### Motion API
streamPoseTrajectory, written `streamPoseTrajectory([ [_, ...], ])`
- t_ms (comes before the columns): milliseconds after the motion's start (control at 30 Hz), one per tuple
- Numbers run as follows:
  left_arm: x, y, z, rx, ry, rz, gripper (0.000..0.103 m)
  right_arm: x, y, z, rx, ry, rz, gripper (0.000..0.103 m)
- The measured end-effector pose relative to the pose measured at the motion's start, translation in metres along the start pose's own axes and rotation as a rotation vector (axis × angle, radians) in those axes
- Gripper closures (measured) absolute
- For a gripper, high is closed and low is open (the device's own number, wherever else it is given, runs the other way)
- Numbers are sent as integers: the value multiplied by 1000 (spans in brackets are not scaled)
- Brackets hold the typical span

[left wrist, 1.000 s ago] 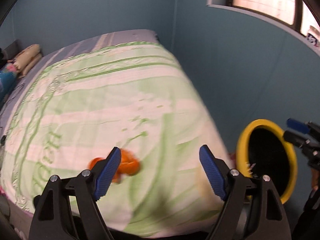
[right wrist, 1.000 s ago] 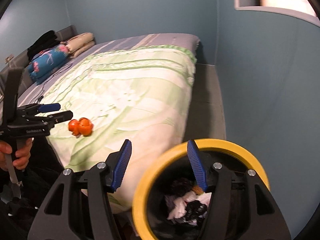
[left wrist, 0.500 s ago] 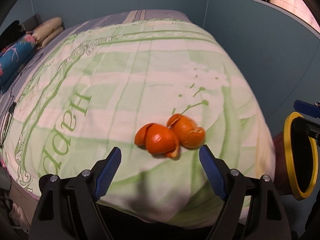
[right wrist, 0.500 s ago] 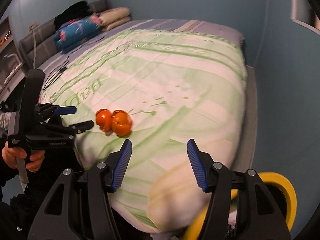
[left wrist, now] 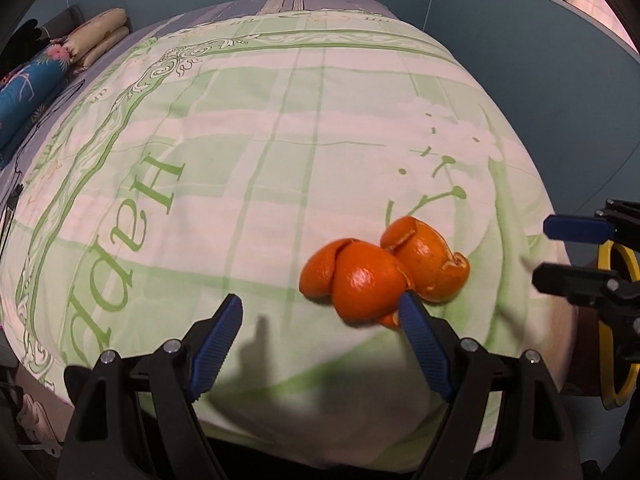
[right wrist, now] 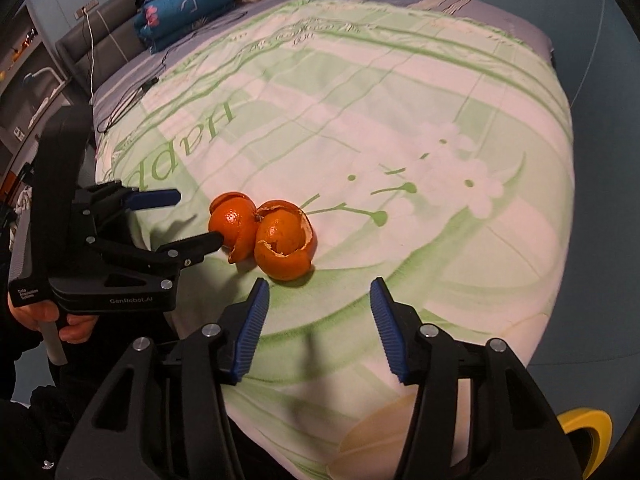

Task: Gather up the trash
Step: 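Move both tools back over the orange peels on the bed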

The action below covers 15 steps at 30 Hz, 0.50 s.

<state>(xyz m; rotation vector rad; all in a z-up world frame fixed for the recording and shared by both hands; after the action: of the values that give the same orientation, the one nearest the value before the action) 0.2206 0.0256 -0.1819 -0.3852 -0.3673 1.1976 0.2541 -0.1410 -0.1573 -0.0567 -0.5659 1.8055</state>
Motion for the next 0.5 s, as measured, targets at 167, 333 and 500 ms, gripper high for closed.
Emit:
streamPoseTrajectory([
  [167, 7, -7, -10, 7, 8, 8, 26, 5, -3, -12, 33, -10, 26, 53],
  [333, 13, -13, -18, 15, 19, 11, 26, 10, -6, -24, 65, -5, 66, 53],
  [500, 22, -18, -27, 25, 21, 23, 25, 15, -9, -36, 90, -10, 87, 54],
])
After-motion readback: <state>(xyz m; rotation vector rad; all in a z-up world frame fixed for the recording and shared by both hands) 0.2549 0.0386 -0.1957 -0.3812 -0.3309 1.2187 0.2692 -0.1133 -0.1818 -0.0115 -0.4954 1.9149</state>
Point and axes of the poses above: each gripper's, at about its wrist camera, not at the fingertips, and z roughly against the way its jaws point, x to its left, y to its underside, the point moved 4 cm from there along -z, roughly the way its jaws point, and after that the axes turned 14 degrees about -z, right-handed, at the moved point
